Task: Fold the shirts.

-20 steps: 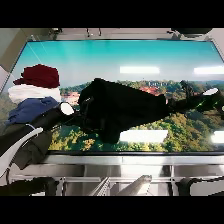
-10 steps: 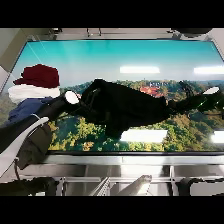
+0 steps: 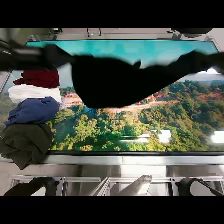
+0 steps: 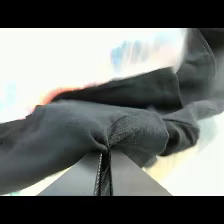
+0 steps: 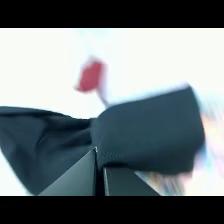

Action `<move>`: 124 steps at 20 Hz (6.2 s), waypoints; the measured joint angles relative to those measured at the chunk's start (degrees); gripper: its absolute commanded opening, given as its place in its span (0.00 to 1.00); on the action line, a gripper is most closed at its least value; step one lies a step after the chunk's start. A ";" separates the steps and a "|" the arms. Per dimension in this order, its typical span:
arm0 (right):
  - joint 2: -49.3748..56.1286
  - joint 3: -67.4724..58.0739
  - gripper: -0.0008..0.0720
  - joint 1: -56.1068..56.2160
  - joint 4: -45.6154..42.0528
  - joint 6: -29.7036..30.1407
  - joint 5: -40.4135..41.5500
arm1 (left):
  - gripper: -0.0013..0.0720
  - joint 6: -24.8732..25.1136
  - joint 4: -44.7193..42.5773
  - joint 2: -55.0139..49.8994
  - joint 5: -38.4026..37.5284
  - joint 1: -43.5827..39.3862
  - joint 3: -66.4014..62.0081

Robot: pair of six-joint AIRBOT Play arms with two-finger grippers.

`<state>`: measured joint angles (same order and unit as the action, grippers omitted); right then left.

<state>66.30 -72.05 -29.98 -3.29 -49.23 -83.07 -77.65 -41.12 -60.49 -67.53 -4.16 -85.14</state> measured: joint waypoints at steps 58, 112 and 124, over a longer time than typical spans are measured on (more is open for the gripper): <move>21.29 16.55 0.39 -7.74 -44.24 -1.75 10.69 | 0.55 16.31 -1.60 -29.53 -4.22 6.97 41.51; -22.12 -19.15 0.04 -12.20 -0.44 -0.26 17.77 | 0.04 23.28 31.95 12.68 -9.79 45.37 -24.15; -14.43 -6.60 0.04 -8.61 -10.67 -7.52 12.00 | 0.04 23.56 23.82 -1.36 -14.58 35.76 -19.96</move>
<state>51.88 -78.65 -38.59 -13.96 -56.75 -71.07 -54.08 -17.30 -61.84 -82.11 31.59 -105.10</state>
